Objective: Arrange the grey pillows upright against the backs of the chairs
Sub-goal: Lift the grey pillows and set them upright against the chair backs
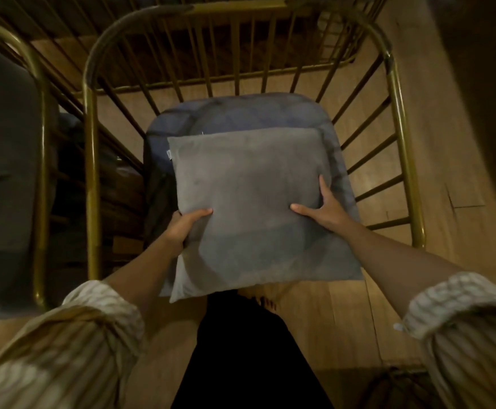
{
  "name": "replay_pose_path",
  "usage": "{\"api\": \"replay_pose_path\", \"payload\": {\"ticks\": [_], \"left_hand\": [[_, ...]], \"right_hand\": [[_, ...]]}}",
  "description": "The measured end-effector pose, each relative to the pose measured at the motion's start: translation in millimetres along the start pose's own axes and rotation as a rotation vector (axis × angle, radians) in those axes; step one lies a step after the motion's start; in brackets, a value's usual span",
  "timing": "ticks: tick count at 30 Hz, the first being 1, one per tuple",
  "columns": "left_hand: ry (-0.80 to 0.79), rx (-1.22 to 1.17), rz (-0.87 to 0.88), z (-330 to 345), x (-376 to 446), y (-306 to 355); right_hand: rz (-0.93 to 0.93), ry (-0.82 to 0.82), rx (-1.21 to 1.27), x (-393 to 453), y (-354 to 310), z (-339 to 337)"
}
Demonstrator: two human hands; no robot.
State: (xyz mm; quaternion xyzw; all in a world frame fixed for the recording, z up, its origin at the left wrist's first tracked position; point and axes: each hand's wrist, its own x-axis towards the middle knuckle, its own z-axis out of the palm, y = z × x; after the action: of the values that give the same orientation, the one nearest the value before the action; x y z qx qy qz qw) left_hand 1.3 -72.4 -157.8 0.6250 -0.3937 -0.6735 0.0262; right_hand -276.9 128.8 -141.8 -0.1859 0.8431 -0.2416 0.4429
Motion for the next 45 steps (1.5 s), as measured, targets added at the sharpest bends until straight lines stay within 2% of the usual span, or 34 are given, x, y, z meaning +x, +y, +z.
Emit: {"api": "replay_pose_path", "payload": {"ticks": [4,7,9,12,15,19,26,28,32,36,41,45], "left_hand": [[-0.013,0.022,0.001,-4,-9,-1],[-0.006,-0.042,-0.018,-9,-18,-6],[0.017,-0.052,-0.017,-11,-35,-4],[0.074,-0.001,0.009,-7,-72,14],[0.149,0.146,0.048,-9,-107,29],[0.171,0.336,0.123,-29,-149,49],[0.290,0.208,0.259,-63,-222,82],[0.371,0.178,0.312,-83,-237,84],[0.521,0.090,0.390,-139,-267,89],[0.586,0.077,0.447,-208,-292,88],[0.741,-0.076,0.410,-301,-295,87],[0.729,-0.169,0.336,-389,-270,74]], "right_hand": [[-0.036,0.073,-0.135,-1,-4,0],[-0.153,0.170,-0.314,-15,-18,-1],[-0.244,0.188,-0.341,-29,-34,-1],[-0.332,0.167,-0.357,-48,-62,-5],[-0.402,0.138,-0.445,-68,-92,-14],[-0.496,0.119,-0.507,-93,-134,-30],[-0.621,0.020,-0.514,-104,-216,-34],[-0.652,-0.031,-0.504,-96,-241,-21],[-0.806,-0.065,-0.490,-141,-306,12],[-0.872,-0.199,-0.477,-164,-371,62],[-0.919,-0.386,-0.424,-189,-449,133],[-0.832,-0.339,-0.323,-201,-516,205]]}}
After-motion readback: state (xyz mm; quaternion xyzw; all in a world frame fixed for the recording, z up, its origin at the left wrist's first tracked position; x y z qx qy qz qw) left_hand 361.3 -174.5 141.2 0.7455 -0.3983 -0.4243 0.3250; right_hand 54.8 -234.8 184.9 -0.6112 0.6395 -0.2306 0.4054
